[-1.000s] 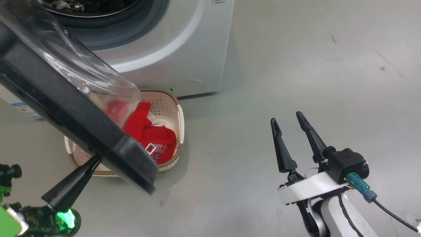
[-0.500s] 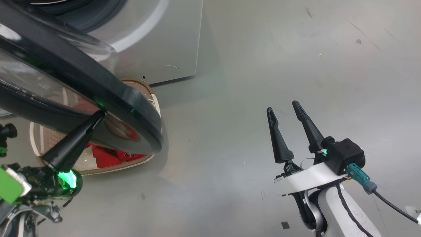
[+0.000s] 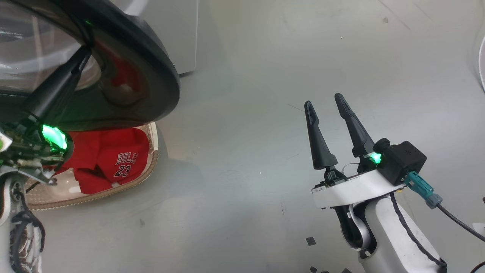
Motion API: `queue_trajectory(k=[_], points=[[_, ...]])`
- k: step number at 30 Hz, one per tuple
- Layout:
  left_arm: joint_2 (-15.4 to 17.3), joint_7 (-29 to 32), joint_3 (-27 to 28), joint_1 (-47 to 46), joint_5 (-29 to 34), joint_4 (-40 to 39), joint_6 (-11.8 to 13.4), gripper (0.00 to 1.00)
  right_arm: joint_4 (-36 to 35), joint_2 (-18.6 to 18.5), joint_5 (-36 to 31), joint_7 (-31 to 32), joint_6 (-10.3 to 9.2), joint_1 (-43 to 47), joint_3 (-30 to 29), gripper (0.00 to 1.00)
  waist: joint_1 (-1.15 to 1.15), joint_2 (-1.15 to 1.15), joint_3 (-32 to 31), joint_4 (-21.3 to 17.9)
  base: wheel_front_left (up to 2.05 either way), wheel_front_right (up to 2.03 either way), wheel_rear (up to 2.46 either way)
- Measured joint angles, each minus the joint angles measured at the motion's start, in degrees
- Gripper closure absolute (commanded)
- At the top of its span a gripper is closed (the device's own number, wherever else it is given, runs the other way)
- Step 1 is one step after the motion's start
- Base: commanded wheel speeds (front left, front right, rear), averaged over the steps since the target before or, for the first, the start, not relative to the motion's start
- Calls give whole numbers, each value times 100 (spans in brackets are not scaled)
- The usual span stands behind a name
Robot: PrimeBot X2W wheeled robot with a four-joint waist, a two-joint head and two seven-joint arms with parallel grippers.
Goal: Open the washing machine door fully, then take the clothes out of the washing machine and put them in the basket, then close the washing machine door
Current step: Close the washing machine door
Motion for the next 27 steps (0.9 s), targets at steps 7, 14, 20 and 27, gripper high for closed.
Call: queue_trajectory(k=[7, 14, 20, 27], points=[[47, -183, -96, -756, 294, 407, 199, 100, -47, 3, 156, -21, -57, -85, 65, 0, 0, 0, 143, -201, 0, 0, 0], [57, -456, -208, -1413, 648, 991, 256, 100, -62, 15, 212, -22, -100, -133, 127, 0, 0, 0, 222, -349, 0, 0, 0], [-1, -782, -244, -1868, 947, 1513, 304, 100, -59, 18, 236, -22, -142, -171, 163, 0, 0, 0, 231, -402, 0, 0, 0], [-99, -990, -288, -2138, 1100, 2051, 293, 100, -19, 19, 271, -23, -153, -226, 198, 0, 0, 0, 162, -466, 0, 0, 0]])
